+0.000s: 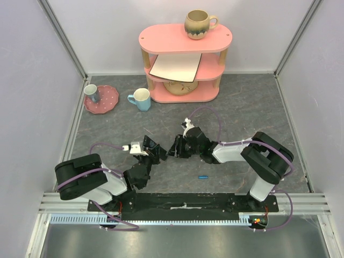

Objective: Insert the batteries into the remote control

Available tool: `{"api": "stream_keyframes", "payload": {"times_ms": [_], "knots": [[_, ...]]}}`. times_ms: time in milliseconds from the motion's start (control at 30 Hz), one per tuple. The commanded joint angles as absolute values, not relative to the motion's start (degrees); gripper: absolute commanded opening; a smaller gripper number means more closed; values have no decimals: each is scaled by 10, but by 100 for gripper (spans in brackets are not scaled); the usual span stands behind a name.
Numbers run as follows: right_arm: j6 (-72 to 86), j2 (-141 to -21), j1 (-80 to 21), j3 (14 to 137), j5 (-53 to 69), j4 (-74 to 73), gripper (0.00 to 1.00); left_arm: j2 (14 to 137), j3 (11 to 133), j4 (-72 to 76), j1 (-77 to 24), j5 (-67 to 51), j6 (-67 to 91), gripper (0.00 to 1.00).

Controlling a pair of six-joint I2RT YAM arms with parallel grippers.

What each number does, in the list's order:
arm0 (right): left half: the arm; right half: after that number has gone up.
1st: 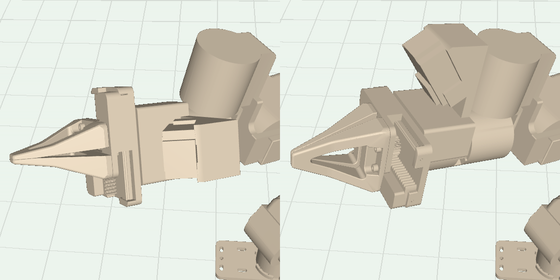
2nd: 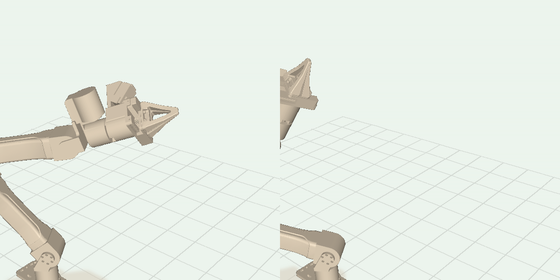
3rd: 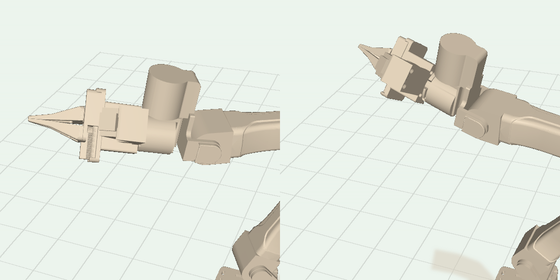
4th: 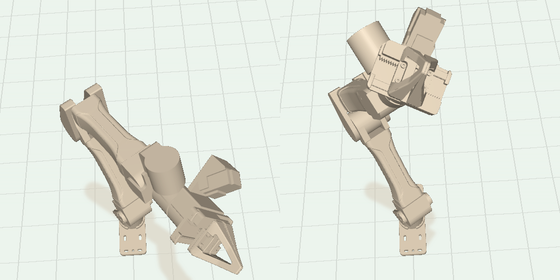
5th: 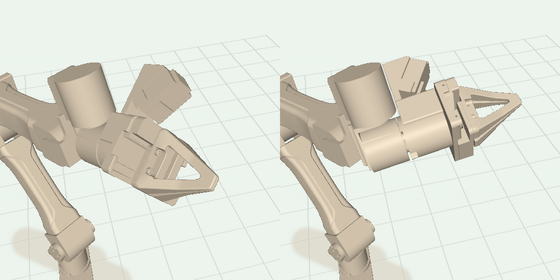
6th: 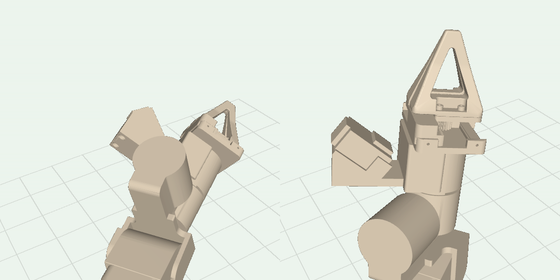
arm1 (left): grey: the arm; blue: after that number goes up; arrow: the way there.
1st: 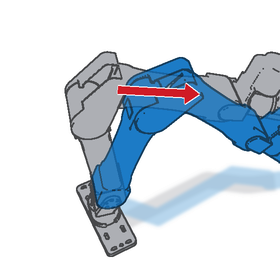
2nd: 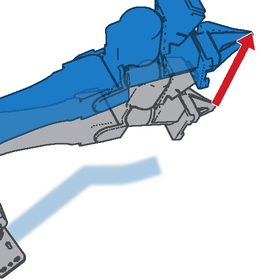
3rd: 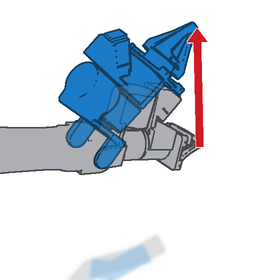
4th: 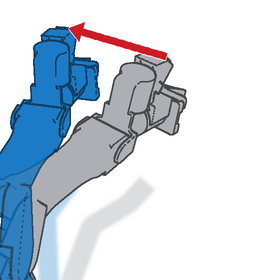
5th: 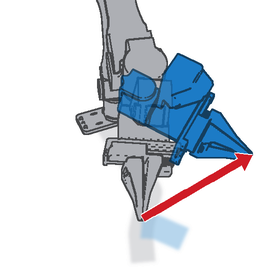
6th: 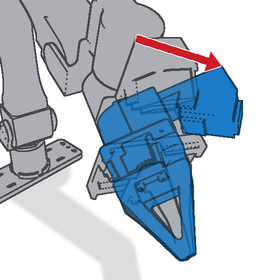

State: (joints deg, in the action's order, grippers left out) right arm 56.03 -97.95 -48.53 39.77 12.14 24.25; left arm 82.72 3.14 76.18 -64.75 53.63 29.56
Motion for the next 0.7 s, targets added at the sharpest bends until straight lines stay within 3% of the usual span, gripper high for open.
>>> {"api": "stream_keyframes", "payload": {"times_ms": [0,333,500,667], "knots": [[548,-971,-487,394,107,217,49,824,25,763,-651,554,270,2],[495,-887,-487,400,96,213,64,801,19,709,-651,517,350,2],[490,-910,-487,420,127,216,63,826,15,742,-652,527,359,2],[511,-927,-487,421,143,244,56,833,18,750,-651,529,342,2]]}}
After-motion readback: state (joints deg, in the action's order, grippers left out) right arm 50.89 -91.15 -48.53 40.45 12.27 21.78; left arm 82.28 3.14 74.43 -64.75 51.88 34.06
